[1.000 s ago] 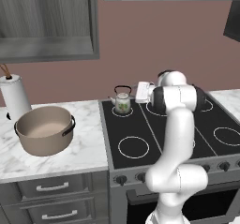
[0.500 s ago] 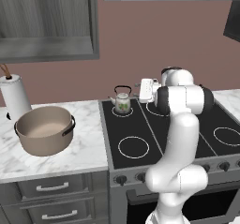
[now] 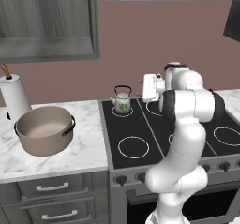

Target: Pick the kettle from the cabinet and place it on a stove burner. Then pick the pot from the counter and place it on another stove burner. Finally, turn both burners on.

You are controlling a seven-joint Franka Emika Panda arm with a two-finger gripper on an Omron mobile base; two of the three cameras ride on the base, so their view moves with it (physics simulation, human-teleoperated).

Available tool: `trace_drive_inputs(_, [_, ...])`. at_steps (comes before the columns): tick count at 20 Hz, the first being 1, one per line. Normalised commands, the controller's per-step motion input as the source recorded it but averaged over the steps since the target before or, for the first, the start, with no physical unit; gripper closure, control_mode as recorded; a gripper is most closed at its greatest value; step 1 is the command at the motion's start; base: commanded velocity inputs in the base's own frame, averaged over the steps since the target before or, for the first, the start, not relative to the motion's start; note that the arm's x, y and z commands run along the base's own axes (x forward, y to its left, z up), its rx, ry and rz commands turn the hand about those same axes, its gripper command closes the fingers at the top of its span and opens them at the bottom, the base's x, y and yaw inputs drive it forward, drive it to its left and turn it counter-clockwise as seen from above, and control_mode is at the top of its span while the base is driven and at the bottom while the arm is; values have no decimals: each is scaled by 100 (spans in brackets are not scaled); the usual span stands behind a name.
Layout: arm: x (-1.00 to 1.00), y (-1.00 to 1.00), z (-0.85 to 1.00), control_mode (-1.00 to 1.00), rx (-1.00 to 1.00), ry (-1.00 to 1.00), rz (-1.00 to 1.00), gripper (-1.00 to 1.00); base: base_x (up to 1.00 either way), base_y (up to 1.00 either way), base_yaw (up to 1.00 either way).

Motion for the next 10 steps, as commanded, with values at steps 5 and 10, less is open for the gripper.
trace_drive_inputs(5, [-37,0,32,-100,-13,-12,0,-100,0,0,0])
trace_drive_inputs(10, [-38,1,24,-100,-14,-13,0,-100,0,0,0])
